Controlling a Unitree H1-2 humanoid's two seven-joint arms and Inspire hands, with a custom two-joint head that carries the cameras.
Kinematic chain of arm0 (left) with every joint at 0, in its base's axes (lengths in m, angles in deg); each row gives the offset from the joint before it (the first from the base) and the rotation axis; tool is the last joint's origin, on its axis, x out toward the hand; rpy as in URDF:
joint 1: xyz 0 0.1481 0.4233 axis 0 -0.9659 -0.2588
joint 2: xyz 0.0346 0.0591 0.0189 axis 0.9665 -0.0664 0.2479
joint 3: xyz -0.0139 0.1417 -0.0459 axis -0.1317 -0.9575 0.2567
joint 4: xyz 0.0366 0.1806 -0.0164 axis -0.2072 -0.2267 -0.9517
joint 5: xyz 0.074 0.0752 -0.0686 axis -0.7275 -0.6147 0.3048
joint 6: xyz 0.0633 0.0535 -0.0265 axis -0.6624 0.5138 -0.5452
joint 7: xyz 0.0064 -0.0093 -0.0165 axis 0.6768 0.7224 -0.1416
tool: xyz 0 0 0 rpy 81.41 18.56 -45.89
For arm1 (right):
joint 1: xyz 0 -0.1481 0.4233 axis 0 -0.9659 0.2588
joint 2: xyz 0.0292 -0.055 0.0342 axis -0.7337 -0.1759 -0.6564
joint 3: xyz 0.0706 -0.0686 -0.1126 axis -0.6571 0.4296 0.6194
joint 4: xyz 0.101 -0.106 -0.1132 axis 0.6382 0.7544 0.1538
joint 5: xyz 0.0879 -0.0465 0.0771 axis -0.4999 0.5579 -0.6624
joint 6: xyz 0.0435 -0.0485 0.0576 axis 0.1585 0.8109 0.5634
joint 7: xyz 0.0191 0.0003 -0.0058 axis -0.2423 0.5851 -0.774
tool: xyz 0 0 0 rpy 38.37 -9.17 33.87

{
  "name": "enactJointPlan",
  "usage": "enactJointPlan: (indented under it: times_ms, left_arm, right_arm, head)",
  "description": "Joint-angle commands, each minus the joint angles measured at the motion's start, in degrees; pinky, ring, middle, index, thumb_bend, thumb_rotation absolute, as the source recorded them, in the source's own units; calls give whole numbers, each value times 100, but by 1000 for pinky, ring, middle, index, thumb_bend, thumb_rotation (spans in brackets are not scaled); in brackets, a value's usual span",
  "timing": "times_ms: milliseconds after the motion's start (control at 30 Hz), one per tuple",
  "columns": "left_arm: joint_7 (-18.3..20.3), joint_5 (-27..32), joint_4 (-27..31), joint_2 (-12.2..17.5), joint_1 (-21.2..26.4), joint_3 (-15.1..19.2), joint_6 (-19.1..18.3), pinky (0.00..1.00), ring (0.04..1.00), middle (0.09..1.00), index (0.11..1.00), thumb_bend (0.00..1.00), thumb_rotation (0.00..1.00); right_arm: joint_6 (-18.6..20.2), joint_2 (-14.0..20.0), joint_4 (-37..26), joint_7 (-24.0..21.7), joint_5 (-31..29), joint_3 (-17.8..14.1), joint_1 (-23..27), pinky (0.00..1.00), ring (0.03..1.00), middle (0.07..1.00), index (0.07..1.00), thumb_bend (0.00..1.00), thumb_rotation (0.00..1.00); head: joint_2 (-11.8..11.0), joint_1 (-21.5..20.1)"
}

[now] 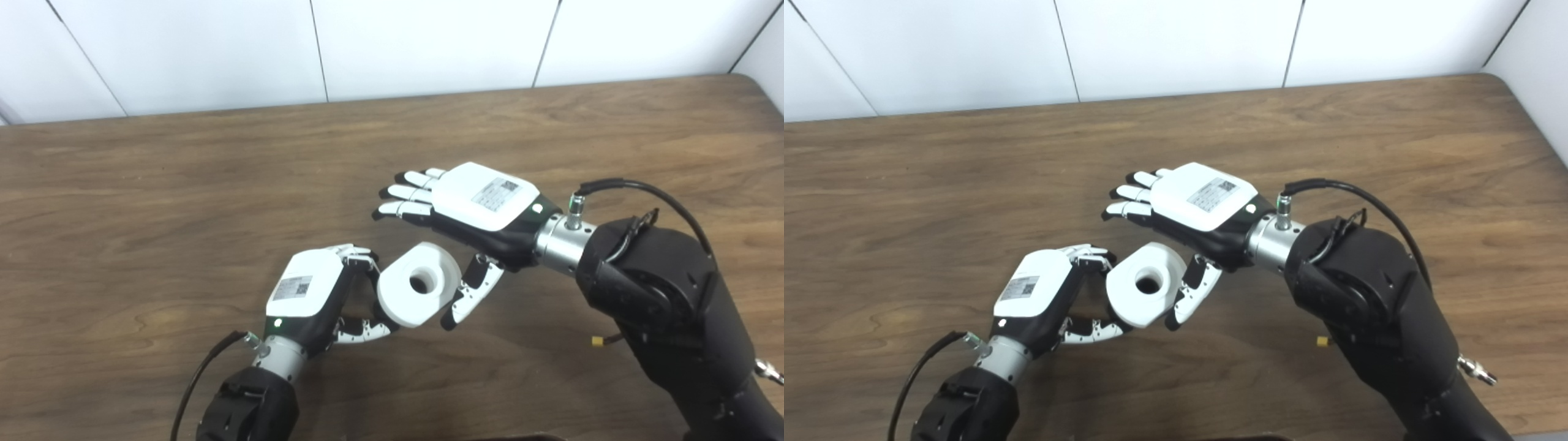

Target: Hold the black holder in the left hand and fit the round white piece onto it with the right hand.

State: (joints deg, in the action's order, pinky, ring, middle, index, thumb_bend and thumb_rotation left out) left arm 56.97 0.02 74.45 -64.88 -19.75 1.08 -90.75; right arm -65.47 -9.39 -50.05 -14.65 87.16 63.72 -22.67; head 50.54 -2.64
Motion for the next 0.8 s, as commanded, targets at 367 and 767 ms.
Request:
enactJointPlan:
  times_ms: [367, 767]
  left_arm:
    - [408, 34, -128, 61, -149, -55, -150, 826, 845, 778, 487, 520, 46]
    - [368, 67, -171, 45, -140, -46, -121, 826, 846, 776, 487, 520, 46]
  right_arm:
    - [-347, -82, -29, 604, 9, -200, 8, 988, 1000, 970, 936, 936, 366]
    - [-665, -144, 137, 1035, 139, -228, -89, 979, 1000, 953, 917, 927, 345]
  head:
    - [16, 12]
    - [12, 15]
